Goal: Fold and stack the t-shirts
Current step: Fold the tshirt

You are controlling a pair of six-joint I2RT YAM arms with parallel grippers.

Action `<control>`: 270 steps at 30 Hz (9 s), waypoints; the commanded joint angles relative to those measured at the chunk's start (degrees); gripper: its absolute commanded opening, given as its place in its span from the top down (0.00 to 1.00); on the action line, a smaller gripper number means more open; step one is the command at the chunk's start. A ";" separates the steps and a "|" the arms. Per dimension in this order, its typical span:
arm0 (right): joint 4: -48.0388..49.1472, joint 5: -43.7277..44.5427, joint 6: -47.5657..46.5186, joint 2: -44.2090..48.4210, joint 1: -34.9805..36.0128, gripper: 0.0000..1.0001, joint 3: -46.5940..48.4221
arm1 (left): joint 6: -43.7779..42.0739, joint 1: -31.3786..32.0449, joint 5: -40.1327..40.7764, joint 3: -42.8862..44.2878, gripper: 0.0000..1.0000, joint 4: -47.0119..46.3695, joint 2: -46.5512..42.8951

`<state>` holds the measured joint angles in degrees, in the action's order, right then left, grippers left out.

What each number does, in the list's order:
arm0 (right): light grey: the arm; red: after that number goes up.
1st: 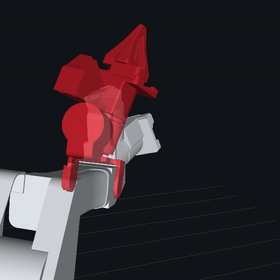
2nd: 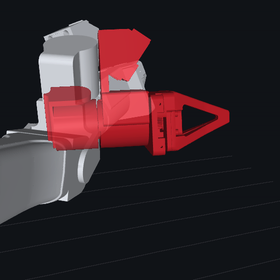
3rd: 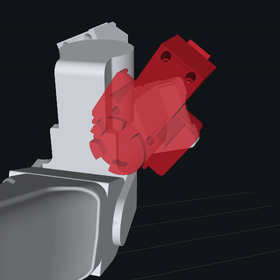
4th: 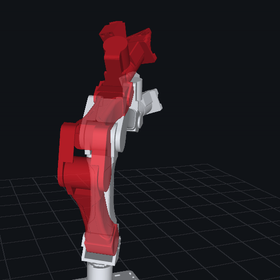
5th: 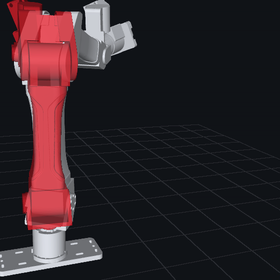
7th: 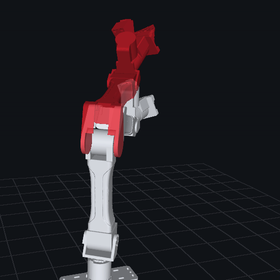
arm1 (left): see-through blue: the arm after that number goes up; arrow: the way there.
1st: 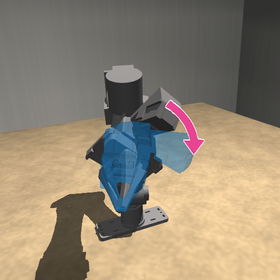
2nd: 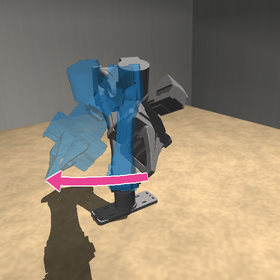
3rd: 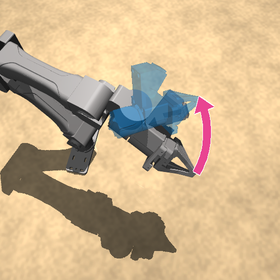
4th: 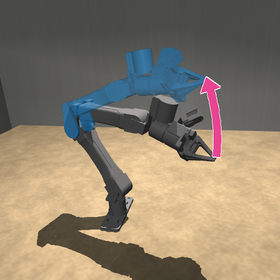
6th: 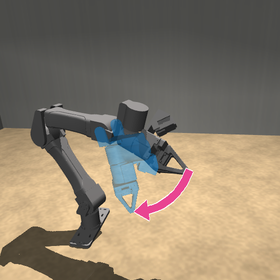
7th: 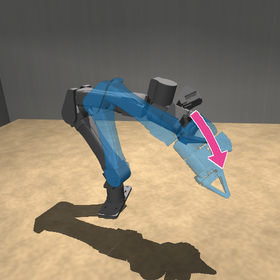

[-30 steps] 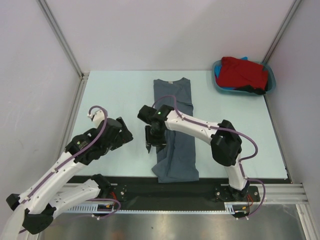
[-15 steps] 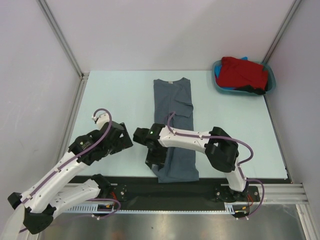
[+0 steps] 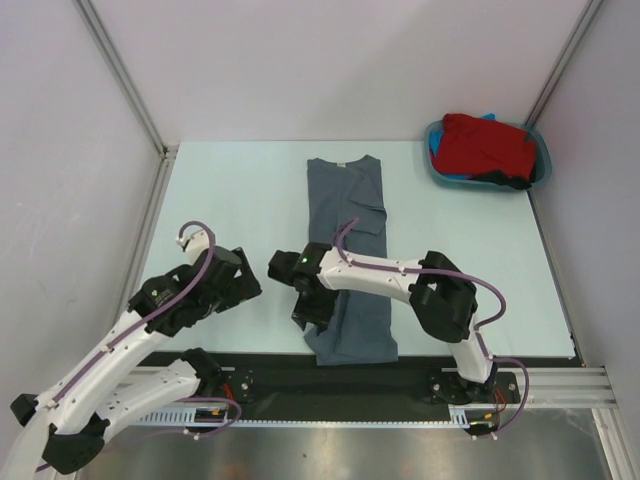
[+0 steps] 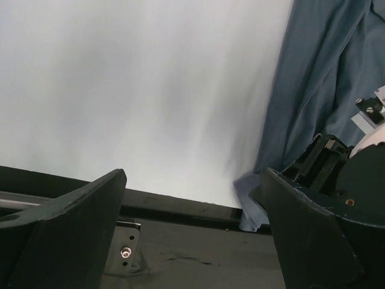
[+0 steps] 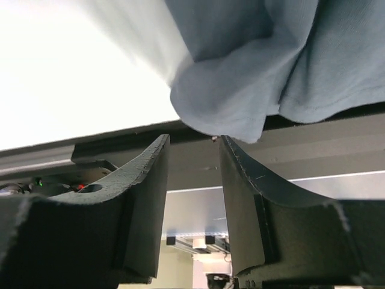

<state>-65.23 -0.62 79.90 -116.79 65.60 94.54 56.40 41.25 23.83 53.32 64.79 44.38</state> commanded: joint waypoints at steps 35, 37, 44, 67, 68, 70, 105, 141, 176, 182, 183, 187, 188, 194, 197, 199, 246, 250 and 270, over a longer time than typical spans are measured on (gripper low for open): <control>-5.86 6.95 -5.18 11.05 0.05 1.00 -5.07 | 1.61 -0.03 -0.02 2.49 0.00 1.21 0.62; -7.71 8.00 -6.50 13.07 1.97 1.00 -6.29 | 1.34 -0.03 -0.28 2.32 0.00 0.86 0.62; -11.85 6.78 -5.55 20.19 4.97 0.94 -14.37 | 0.99 -0.03 -2.56 1.35 0.00 -0.46 1.67; -7.57 15.30 -1.50 39.08 0.85 0.16 -36.00 | -15.70 0.67 -34.90 -8.04 0.00 -19.96 10.64; -6.93 16.08 -2.11 40.23 -1.16 0.15 -36.27 | -15.97 0.67 -34.91 -8.23 0.00 -20.14 11.51; -2.30 15.74 -5.52 43.57 -4.76 0.17 -37.06 | -16.32 0.67 -34.04 -7.45 0.00 -20.50 12.83; 14.16 -0.43 -44.21 18.99 -35.19 0.17 -16.51 | -21.85 -9.70 -40.71 21.89 0.00 -36.06 56.33; 19.44 -19.32 -53.62 -20.66 -55.76 0.13 24.55 | -19.58 -25.79 -52.57 52.41 0.00 -40.18 86.66; 25.06 -34.18 -46.24 -35.70 -54.09 0.80 32.72 | -15.36 -26.93 -60.04 73.49 0.23 -40.62 104.58; 29.97 -34.44 -42.21 -36.57 -54.27 0.98 34.13 | -10.53 -28.42 -63.47 80.18 0.76 -46.42 108.28; 30.60 -34.53 -41.58 -36.92 -54.35 0.99 35.43 | -9.83 -28.68 -63.82 81.93 0.80 -46.95 109.33; 32.18 -34.71 -38.16 -39.38 -55.32 1.00 40.27 | -6.84 -30.70 -64.00 86.94 0.86 -49.67 112.15; 33.14 -34.88 -37.45 -39.82 -55.49 1.00 41.15 | -6.31 -31.14 -64.09 87.56 0.89 -50.29 112.41; 35.97 -34.45 -32.70 -42.46 -56.81 0.95 45.55 | -1.13 -33.87 -65.23 90.46 0.85 -58.02 114.61; 36.14 -33.74 -32.87 -41.85 -56.99 0.62 45.38 | 0.99 -34.66 -66.28 90.30 0.01 -60.92 114.79; 35.96 -32.69 -34.97 -39.41 -57.17 0.46 44.07 | 0.12 -34.75 -66.37 89.07 0.00 -61.63 113.83; 30.17 -30.84 -48.78 20.55 -49.87 0.37 -22.30 | -5.51 -21.04 -54.07 -18.78 0.07 -71.12 42.36; 29.37 -30.75 -49.05 19.68 -50.05 0.39 -20.98 | -5.07 -20.95 -54.86 -19.22 0.32 -71.47 43.51; 28.67 -31.37 -49.84 19.15 -50.57 0.41 -20.10 | -4.99 -17.00 -52.23 -21.77 0.66 -71.04 44.39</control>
<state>-36.16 -30.98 31.20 -97.32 15.25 72.36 51.09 23.27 -29.41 31.27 -4.47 88.05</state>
